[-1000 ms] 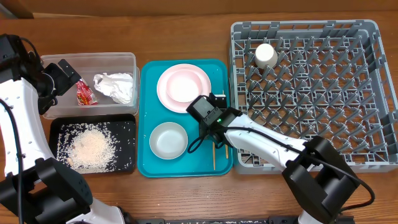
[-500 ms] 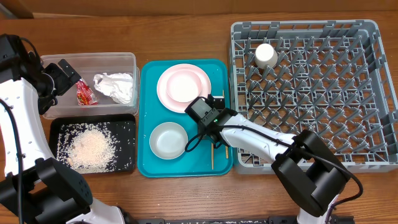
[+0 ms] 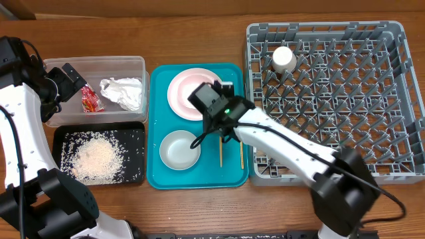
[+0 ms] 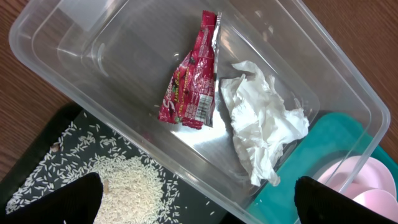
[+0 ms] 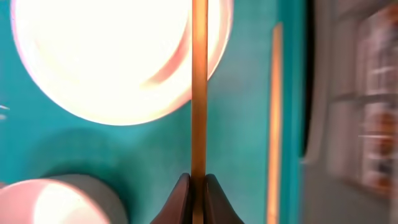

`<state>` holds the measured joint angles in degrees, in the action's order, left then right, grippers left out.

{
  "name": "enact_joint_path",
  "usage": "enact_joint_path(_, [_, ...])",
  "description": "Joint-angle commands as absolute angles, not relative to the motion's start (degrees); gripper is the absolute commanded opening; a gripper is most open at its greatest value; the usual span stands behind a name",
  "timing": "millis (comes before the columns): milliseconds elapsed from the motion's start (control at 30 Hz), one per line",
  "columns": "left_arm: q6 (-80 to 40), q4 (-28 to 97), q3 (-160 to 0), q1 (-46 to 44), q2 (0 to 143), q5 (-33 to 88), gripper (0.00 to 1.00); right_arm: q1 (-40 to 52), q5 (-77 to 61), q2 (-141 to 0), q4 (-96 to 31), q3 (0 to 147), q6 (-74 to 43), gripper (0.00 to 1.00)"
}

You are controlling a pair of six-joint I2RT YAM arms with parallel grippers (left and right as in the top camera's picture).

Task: Sort waste into correct bins and load items into the dishwasher
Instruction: 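Carry the chopstick into the rack and release it upright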

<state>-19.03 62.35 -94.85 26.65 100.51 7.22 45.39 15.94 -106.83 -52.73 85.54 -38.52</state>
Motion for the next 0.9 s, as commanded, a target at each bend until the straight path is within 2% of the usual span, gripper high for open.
enact_joint_path(0, [-17.78, 62.33, -94.76, 26.44, 98.87, 6.85, 1.0, 44.4, 23.73, -100.75, -56.86, 90.15, -37.45, 0.04])
enact_joint_path(133, [-17.78, 62.35, -94.76, 26.44, 98.87, 6.85, 1.0, 40.71, 31.07, -95.9, -63.16, 90.45, -33.89, 0.04])
enact_joint_path(367, [-17.78, 62.35, -94.76, 26.44, 98.87, 6.85, 1.0, 30.83, 31.22, -94.96, -69.25, 90.02, -23.94, 0.04])
enact_joint_path(633, [-17.78, 62.35, -94.76, 26.44, 98.87, 6.85, 1.0, 20.23, 30.65, -95.31, -70.22, 90.02, -23.59, 0.04])
enact_joint_path(867, [-17.78, 62.33, -94.76, 26.44, 98.87, 6.85, 1.0, 15.05, 16.4, -95.33, -68.82, 90.02, -10.02, 0.04])
